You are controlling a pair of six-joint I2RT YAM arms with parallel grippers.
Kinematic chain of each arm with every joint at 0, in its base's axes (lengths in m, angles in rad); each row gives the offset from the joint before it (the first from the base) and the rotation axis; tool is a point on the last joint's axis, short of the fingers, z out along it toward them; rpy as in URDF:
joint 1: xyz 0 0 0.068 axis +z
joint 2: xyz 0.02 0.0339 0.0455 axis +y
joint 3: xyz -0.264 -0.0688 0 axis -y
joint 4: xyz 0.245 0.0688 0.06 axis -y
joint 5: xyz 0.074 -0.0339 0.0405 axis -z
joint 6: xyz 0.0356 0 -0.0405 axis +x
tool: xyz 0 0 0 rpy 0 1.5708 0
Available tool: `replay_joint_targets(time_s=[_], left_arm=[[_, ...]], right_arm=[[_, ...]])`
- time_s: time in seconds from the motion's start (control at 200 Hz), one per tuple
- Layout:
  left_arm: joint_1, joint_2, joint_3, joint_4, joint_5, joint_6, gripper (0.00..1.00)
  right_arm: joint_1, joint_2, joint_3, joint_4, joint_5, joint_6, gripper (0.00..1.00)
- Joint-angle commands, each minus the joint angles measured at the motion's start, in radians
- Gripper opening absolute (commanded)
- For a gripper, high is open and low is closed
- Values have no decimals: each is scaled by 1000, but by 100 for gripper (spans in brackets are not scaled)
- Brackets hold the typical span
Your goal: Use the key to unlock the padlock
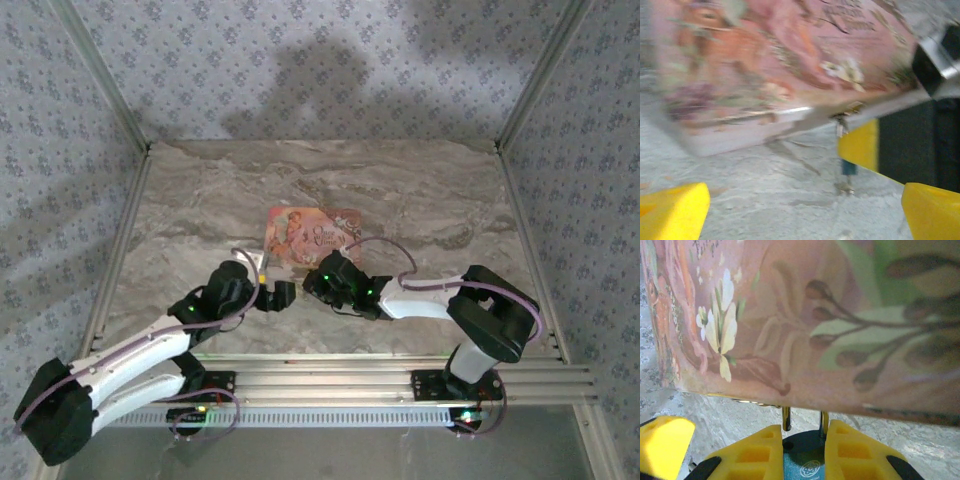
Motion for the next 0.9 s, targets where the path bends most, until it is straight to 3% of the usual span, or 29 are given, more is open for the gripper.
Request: replay_joint_targets(time_s=[0.0, 0.19, 0.345, 0.445, 0.62, 0.894], left_arm=[[54, -3, -38, 10, 18, -136, 98], [113, 58, -86, 164, 237, -162, 95], [156, 131, -168, 444, 373, -294, 77], [164, 214, -162, 534, 439, -324, 63], [162, 318, -172, 699, 460, -373, 51], [148, 370, -162, 738, 466, -372, 30]], right_arm=[[-13, -11, 3, -57, 5, 47, 0], [-21, -10, 0, -30, 0, 83, 0], [-24, -1, -3, -8, -5, 117, 0], [-23, 6, -3, 7, -10, 135, 0], [-26, 21, 7, 20, -14, 153, 0], [-31, 29, 20, 17, -15, 159, 0]])
